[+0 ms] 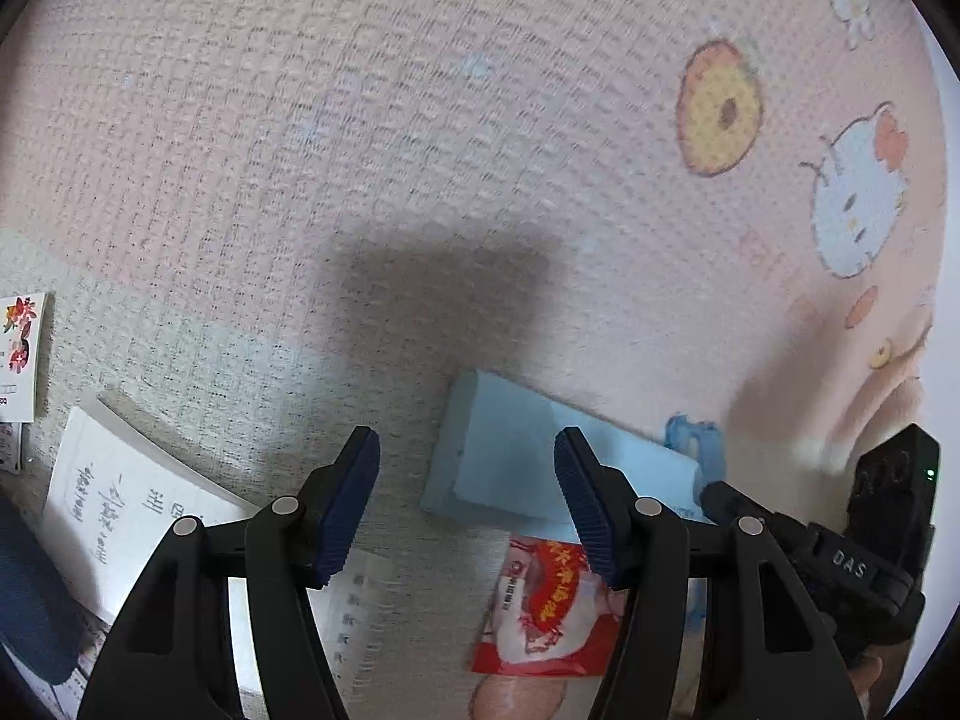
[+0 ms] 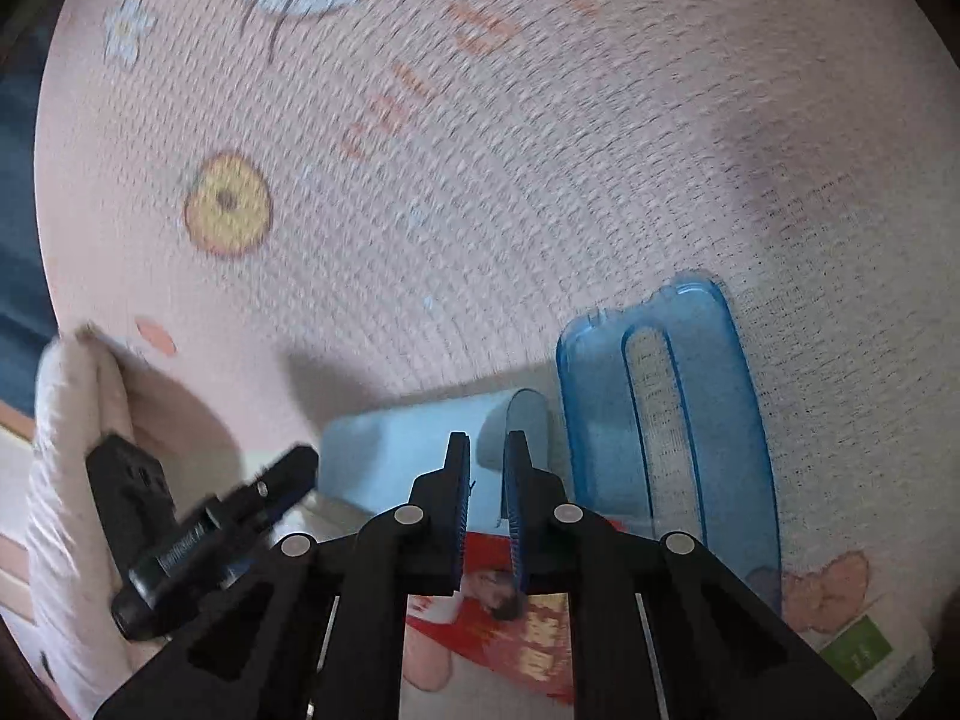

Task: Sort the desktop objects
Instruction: 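Lower the right gripper and regrip the glasses case at its end, then lift the glasses case and carry it over the cardboard box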

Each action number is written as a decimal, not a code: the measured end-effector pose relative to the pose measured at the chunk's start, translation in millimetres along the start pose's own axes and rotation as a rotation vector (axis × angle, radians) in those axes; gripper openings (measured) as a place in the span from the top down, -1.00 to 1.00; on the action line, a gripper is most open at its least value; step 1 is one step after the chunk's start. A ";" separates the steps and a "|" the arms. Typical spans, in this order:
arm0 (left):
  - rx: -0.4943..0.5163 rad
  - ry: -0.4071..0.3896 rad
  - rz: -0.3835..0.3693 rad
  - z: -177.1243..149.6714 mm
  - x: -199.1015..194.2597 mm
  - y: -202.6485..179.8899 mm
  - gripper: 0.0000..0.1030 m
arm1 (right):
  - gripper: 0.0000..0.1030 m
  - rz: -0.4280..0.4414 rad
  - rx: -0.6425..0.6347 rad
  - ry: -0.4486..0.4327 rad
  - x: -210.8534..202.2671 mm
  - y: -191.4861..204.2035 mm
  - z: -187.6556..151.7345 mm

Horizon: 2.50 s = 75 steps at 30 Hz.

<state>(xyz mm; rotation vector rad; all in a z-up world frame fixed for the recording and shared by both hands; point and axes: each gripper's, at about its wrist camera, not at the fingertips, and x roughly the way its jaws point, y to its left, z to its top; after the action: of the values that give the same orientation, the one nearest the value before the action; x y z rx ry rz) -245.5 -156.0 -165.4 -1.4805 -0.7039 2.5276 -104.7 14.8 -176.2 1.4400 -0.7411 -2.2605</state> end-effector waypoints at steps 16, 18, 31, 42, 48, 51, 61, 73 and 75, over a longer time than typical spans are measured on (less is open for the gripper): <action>0.018 0.037 -0.049 -27.0 10.2 -18.1 -0.25 | 0.29 0.058 0.215 0.027 9.4 -36.7 -10.3; 0.031 0.049 -0.020 -29.9 15.6 -25.6 -0.26 | 0.27 0.055 0.204 0.007 9.1 -36.8 -12.1; 0.105 -0.093 -0.024 -65.8 -51.3 -54.2 0.04 | 0.26 0.043 0.162 -0.095 -19.6 -2.2 -19.7; 0.211 -0.251 -0.172 -22.0 -129.2 -111.5 0.05 | 0.28 -0.016 0.042 -0.364 -135.5 50.3 -42.8; 0.237 -0.317 -0.275 -19.9 -168.2 -148.0 0.05 | 0.28 -0.045 -0.056 -0.506 -205.2 72.8 -50.4; 0.254 -0.316 -0.318 -20.8 -171.2 -177.6 0.05 | 0.28 -0.065 -0.065 -0.563 -240.5 68.4 -55.9; 0.410 -0.192 -0.396 -65.8 -152.5 -300.1 0.05 | 0.30 -0.263 -0.003 -0.663 -346.6 18.6 -84.6; 0.610 0.082 -0.503 -146.9 -84.2 -459.9 0.05 | 0.30 -0.427 0.252 -0.758 -458.2 -103.0 -133.2; 0.632 0.156 -0.504 -157.4 -63.8 -480.4 0.05 | 0.30 -0.456 0.313 -0.748 -468.7 -125.5 -138.3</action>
<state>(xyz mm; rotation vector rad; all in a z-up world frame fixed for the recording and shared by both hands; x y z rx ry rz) -137.0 298.2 38.4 -1.0865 -0.1789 1.9588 213.7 342.0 38.5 0.9008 -1.1024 -3.2171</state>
